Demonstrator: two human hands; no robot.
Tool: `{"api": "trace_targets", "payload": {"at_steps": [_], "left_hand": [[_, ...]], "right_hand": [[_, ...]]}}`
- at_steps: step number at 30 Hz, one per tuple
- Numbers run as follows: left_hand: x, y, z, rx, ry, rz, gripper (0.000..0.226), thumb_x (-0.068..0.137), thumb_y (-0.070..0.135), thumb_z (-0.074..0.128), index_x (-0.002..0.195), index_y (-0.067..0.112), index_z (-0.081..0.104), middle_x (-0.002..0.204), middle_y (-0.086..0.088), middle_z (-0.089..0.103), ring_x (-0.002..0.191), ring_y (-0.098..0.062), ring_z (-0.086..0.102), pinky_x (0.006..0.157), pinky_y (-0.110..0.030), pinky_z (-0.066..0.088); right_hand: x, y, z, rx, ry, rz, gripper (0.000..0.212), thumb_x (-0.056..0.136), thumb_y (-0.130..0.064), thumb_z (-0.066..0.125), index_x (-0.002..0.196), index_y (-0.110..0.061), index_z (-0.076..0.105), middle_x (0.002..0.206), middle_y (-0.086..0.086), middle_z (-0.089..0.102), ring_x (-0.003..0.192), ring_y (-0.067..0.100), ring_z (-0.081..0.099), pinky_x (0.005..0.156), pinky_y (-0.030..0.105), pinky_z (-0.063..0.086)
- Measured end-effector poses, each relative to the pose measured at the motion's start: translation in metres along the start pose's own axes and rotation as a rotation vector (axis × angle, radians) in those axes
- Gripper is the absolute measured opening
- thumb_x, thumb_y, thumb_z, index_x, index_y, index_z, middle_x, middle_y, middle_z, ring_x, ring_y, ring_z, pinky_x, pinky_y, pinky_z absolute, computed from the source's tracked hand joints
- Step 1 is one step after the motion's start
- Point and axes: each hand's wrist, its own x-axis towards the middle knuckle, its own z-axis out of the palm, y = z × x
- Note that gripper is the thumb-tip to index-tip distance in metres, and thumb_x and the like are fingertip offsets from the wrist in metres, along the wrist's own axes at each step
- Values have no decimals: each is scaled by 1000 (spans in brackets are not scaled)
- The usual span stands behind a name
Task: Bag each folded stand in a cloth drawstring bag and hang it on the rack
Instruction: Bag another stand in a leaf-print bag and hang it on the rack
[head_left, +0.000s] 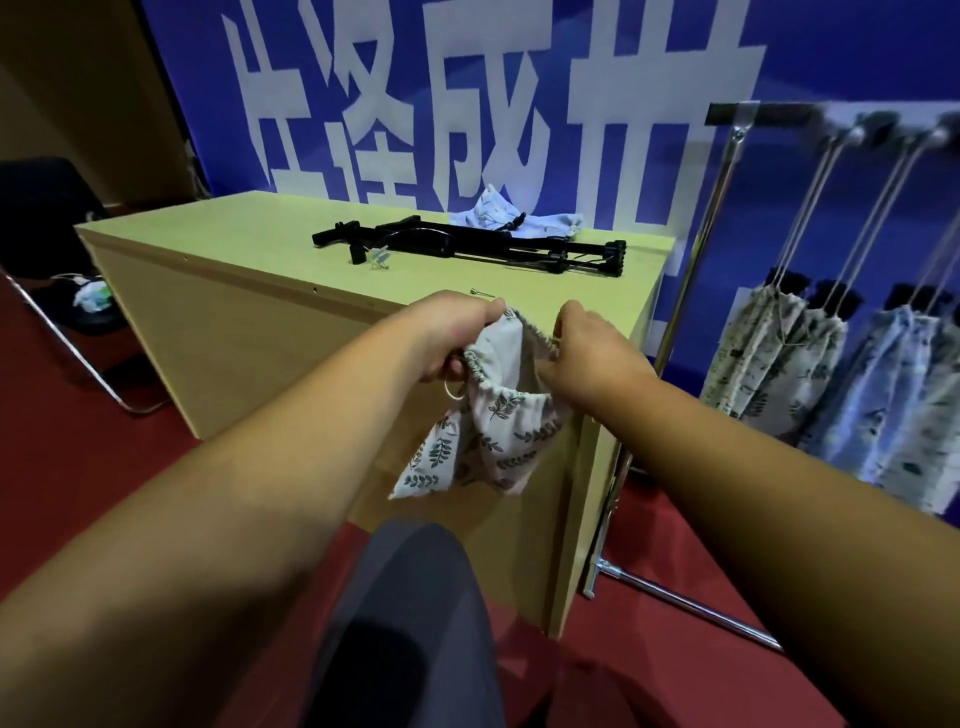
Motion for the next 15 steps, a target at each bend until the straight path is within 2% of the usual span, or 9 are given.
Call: {"api": "trace_targets", "payload": {"at_steps": [1, 3, 4, 5, 6, 7, 8, 10, 15], "left_hand": [[0, 2, -2, 23, 19, 23, 41, 99, 53, 61, 109, 13, 69, 78, -2, 48, 48, -16, 39, 42, -23, 33], [-6, 6, -3, 226, 89, 96, 44, 102, 50, 58, 120, 12, 71, 82, -6, 55, 52, -22, 49, 49, -28, 44], [-11, 9, -3, 397, 139, 134, 45, 106, 48, 55, 122, 9, 71, 89, -9, 64, 63, -28, 62, 59, -34, 53], [-15, 10, -2, 555, 204, 176, 47, 108, 46, 53, 125, 7, 71, 106, -13, 72, 86, -34, 70, 77, -40, 59], [-17, 11, -2, 649, 260, 220, 48, 109, 45, 52, 130, 6, 70, 123, -15, 72, 108, -36, 69, 94, -42, 58], [-17, 11, -1, 687, 284, 247, 48, 110, 45, 53, 133, 6, 70, 133, -15, 69, 120, -36, 65, 103, -42, 54], [-17, 12, -1, 698, 288, 261, 47, 109, 45, 54, 133, 8, 70, 136, -13, 68, 124, -35, 63, 105, -40, 52], [-14, 11, -4, 697, 274, 271, 42, 107, 45, 58, 125, 11, 75, 130, -11, 72, 118, -32, 65, 98, -35, 52], [-6, 14, -15, 796, 264, 310, 45, 96, 54, 68, 84, 11, 76, 86, -7, 72, 88, -28, 69, 74, -34, 54]], "right_hand": [[1, 1, -5, -50, -35, 1, 19, 101, -33, 61, 107, -15, 59, 103, 5, 60, 87, 27, 62, 71, 41, 56], [3, 6, -18, -50, -77, 4, 16, 99, -24, 59, 93, -14, 69, 90, 7, 69, 76, 25, 69, 62, 37, 59], [5, 9, -25, 9, -90, 26, 16, 97, -19, 59, 90, -14, 72, 83, 7, 73, 69, 25, 73, 61, 39, 63], [7, 12, -30, 86, -105, 48, 15, 96, -14, 60, 89, -12, 73, 78, 9, 75, 63, 25, 76, 60, 41, 66], [8, 13, -36, 147, -117, 69, 16, 96, -10, 60, 89, -9, 74, 74, 12, 76, 59, 25, 76, 59, 44, 67], [9, 14, -42, 187, -131, 79, 16, 96, -9, 61, 89, -6, 75, 73, 16, 77, 57, 28, 76, 56, 45, 67], [11, 15, -47, 209, -148, 80, 16, 97, -10, 63, 90, -3, 76, 74, 19, 76, 56, 30, 76, 54, 43, 66], [13, 16, -53, 251, -163, 75, 15, 96, -13, 69, 91, -1, 78, 75, 21, 76, 53, 31, 71, 53, 39, 64], [24, 16, -58, 388, 2, 96, 16, 98, -21, 71, 87, -11, 77, 75, 12, 76, 58, 25, 64, 67, 44, 62]]}}
